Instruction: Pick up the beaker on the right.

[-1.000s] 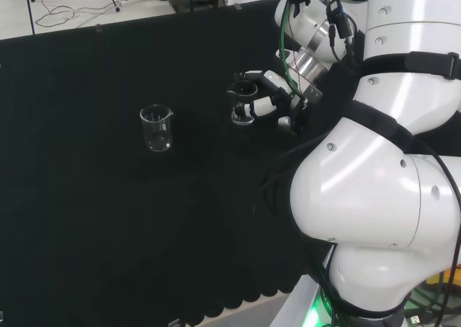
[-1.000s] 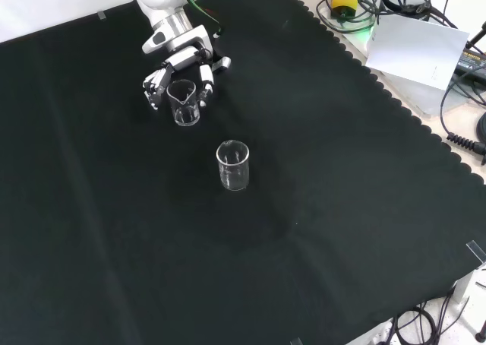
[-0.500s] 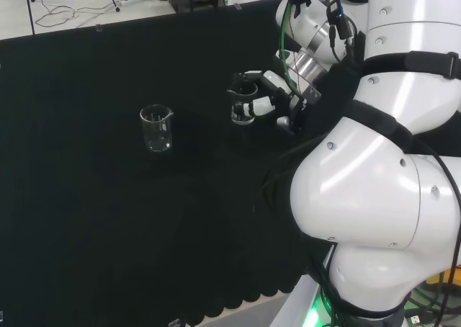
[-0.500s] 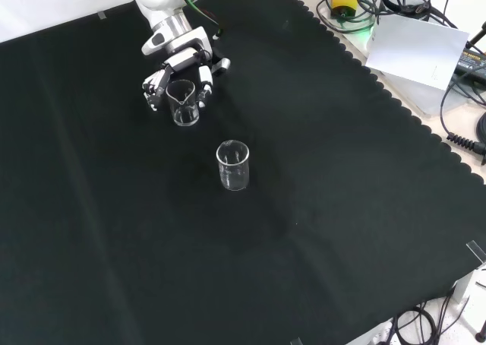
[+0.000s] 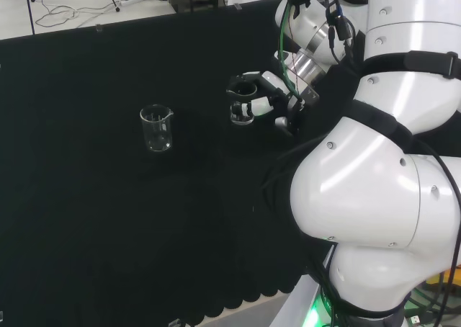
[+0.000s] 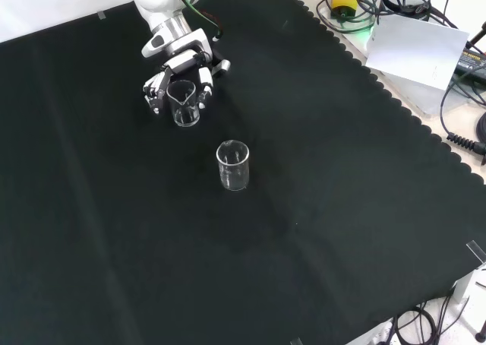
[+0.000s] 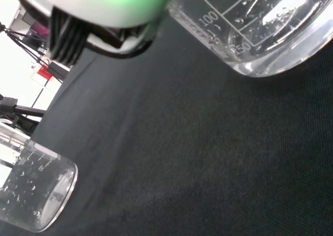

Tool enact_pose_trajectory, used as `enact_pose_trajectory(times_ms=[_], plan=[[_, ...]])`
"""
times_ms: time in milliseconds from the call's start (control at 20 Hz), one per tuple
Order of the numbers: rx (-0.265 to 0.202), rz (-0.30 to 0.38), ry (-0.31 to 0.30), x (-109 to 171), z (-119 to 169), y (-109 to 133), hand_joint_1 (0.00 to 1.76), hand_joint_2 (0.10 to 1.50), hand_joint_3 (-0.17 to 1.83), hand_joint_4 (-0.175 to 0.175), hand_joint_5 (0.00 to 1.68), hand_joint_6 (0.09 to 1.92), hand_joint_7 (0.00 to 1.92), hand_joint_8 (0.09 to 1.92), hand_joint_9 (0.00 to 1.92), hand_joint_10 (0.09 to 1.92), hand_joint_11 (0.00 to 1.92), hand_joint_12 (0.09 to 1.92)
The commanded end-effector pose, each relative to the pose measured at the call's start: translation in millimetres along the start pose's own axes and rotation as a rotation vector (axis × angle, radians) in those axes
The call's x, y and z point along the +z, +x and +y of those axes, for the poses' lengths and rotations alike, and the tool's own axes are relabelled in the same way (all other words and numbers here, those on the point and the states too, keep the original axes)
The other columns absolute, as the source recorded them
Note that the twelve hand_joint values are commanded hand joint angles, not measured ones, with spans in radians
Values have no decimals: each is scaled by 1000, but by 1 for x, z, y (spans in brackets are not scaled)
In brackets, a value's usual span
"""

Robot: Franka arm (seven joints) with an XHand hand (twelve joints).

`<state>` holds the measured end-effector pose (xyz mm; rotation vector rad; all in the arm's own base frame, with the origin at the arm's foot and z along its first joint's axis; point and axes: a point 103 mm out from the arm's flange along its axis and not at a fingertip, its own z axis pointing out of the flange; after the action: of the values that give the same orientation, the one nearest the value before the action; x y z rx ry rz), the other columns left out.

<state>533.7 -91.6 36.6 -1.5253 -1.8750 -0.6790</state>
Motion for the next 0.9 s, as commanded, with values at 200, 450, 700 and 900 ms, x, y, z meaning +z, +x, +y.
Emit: enact_pose_trajectory(times_ms=[200,450,700,900], plan=[[53,-2,-67,-3,2,5,1039,804,426,139,1152,726,1047,559,998,469,604,1225],[59,-14,-118,-9,2,11,1102,754,493,175,1248,653,1396,337,1386,272,1000,983],[19,-86,-119,-22,4,25,1120,644,693,175,1268,703,1609,264,1588,191,1200,835],[-18,-162,-109,-30,4,37,1123,623,731,175,1270,718,1653,267,1629,184,1246,799]])
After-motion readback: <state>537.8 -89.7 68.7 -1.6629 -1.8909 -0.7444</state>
